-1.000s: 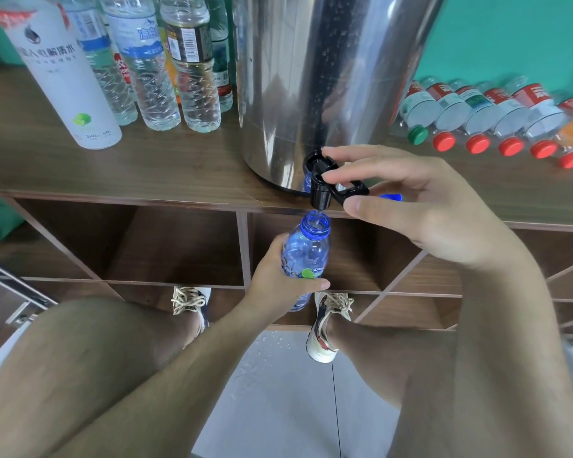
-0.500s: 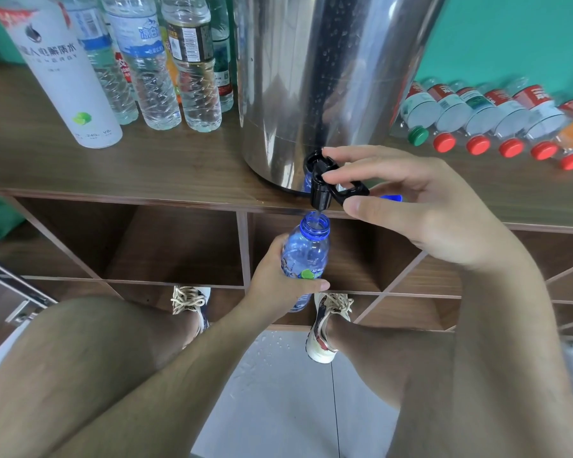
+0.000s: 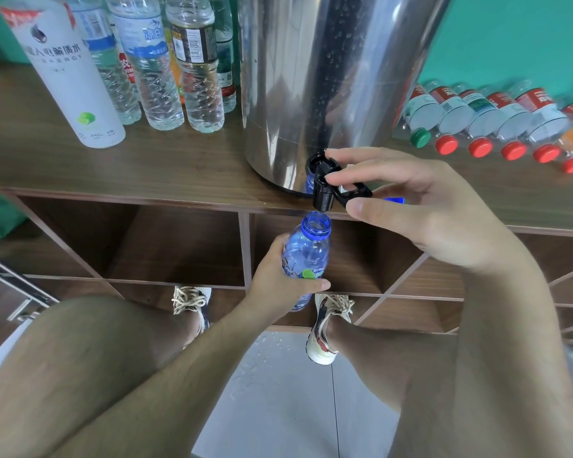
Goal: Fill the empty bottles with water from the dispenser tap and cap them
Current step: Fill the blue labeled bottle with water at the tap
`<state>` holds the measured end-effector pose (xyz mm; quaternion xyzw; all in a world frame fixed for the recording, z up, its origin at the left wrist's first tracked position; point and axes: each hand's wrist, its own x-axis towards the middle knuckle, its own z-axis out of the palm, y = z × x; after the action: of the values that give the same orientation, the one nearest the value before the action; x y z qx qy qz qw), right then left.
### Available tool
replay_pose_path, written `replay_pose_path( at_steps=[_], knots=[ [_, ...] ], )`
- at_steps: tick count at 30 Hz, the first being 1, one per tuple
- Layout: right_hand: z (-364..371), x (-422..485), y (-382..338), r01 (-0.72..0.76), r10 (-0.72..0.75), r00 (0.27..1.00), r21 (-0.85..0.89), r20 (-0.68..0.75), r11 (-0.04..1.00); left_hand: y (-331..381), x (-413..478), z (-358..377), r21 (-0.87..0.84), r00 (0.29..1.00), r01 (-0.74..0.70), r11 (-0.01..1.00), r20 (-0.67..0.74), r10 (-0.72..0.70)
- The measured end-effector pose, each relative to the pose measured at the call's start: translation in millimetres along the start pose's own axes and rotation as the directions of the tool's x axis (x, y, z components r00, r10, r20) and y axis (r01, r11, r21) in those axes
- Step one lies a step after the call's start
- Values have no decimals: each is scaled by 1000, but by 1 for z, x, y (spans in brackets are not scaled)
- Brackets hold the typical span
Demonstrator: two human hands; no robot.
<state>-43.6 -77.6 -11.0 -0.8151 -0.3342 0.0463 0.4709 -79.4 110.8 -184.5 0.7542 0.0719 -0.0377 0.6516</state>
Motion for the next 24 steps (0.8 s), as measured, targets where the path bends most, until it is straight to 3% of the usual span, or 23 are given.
replay_pose_path(
  at_steps=[24],
  knots=[
    [-1,-2,0,0,0,1000,1,12,1000,3,-1,0,-1,1000,-16,1000,-5,16]
  ],
)
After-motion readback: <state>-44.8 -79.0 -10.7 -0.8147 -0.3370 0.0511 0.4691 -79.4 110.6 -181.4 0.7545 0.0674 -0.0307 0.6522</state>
